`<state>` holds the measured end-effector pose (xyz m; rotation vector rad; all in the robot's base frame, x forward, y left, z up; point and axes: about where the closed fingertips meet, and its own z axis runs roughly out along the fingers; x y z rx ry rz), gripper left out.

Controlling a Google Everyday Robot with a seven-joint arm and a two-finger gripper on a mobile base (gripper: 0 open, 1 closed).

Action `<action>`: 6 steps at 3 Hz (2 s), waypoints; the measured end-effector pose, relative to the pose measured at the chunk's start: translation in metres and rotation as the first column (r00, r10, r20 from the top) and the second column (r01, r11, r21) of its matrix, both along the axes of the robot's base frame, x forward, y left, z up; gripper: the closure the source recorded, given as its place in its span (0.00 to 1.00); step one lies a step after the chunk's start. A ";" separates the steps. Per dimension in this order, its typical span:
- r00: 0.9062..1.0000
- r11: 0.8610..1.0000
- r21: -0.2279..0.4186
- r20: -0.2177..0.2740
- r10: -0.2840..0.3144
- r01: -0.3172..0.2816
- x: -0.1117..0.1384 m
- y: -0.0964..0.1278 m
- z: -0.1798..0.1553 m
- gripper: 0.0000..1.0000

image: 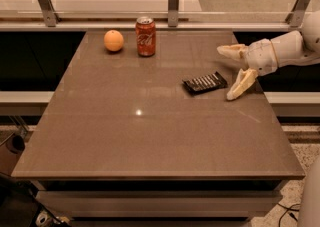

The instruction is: Pick rxbar chocolate

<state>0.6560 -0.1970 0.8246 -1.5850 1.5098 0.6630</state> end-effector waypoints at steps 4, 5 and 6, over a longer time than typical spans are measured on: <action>1.000 1.000 0.018 -0.003 0.010 -0.010 0.002 0.004 -0.002 0.00; 1.000 1.000 0.018 -0.003 0.010 -0.010 0.002 0.004 -0.002 0.00; 1.000 1.000 0.014 -0.004 0.007 -0.007 0.002 0.004 -0.002 0.00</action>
Offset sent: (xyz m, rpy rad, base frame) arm 0.0089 0.0184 -0.0165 0.0648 0.0349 0.0660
